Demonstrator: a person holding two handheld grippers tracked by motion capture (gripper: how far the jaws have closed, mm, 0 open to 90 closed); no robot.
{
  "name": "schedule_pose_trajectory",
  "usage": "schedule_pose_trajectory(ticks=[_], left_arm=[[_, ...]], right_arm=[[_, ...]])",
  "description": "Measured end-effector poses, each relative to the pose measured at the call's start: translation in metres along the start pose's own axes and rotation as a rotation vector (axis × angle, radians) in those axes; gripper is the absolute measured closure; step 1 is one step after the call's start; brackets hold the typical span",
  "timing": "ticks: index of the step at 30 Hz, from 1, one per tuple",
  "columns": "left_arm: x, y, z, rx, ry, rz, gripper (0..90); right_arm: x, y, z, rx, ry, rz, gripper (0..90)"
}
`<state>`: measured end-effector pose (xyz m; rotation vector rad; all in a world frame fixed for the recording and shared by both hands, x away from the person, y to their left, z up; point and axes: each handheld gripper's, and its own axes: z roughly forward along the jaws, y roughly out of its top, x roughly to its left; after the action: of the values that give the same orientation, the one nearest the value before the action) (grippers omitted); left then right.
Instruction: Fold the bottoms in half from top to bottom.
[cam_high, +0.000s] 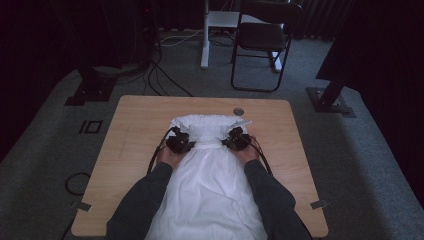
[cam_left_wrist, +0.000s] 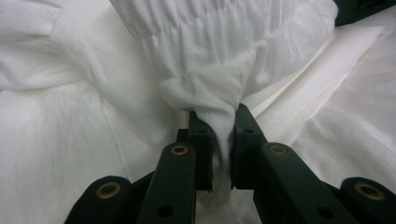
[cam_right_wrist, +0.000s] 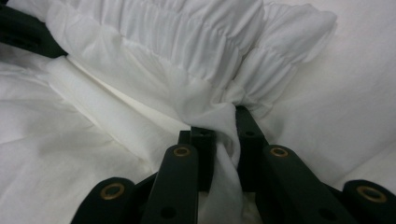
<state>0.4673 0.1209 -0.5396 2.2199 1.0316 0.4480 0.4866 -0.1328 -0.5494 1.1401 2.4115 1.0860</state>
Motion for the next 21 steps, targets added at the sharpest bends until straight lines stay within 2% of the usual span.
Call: schedule_pose_trajectory(ticks=[1,3,4,6,8,9,11,12,13,17,21], left_arm=[[0.002,0.004,0.002,0.008,0.013,-0.011,82.3],[0.002,0.006,0.005,0.001,0.035,-0.007,82.3],[0.004,0.005,0.005,-0.003,0.025,-0.019,82.3],[0.008,0.003,0.003,-0.011,-0.008,-0.067,82.5],[0.011,0.005,-0.003,-0.010,-0.027,-0.083,83.5],[0.011,0.006,-0.007,-0.024,-0.028,-0.079,85.0],[0.012,0.012,-0.026,-0.099,-0.023,-0.070,86.1],[0.013,0.016,-0.036,-0.138,-0.025,-0.070,86.3],[0.014,0.021,-0.051,-0.186,-0.035,-0.073,86.4],[0.009,0.044,-0.100,-0.303,-0.048,-0.045,86.4],[-0.005,0.061,-0.151,-0.396,-0.054,0.021,86.1]], right_arm=[[-0.002,0.004,0.002,0.005,-0.005,0.014,81.3],[-0.006,0.008,0.007,0.002,-0.015,0.038,81.2],[-0.007,0.009,0.008,-0.001,-0.017,0.049,81.2],[-0.007,0.010,0.008,0.002,-0.015,0.051,81.0],[-0.008,0.011,0.004,0.010,-0.006,0.044,80.8],[-0.008,0.013,0.000,0.003,0.001,0.057,81.6],[-0.007,0.018,-0.012,-0.036,0.013,0.071,83.2],[-0.005,0.022,-0.022,-0.066,0.018,0.057,83.8],[-0.002,0.028,-0.033,-0.097,0.020,0.031,84.1],[0.011,0.056,-0.088,-0.234,0.012,-0.059,84.6],[0.019,0.076,-0.134,-0.324,0.030,-0.095,84.6]])
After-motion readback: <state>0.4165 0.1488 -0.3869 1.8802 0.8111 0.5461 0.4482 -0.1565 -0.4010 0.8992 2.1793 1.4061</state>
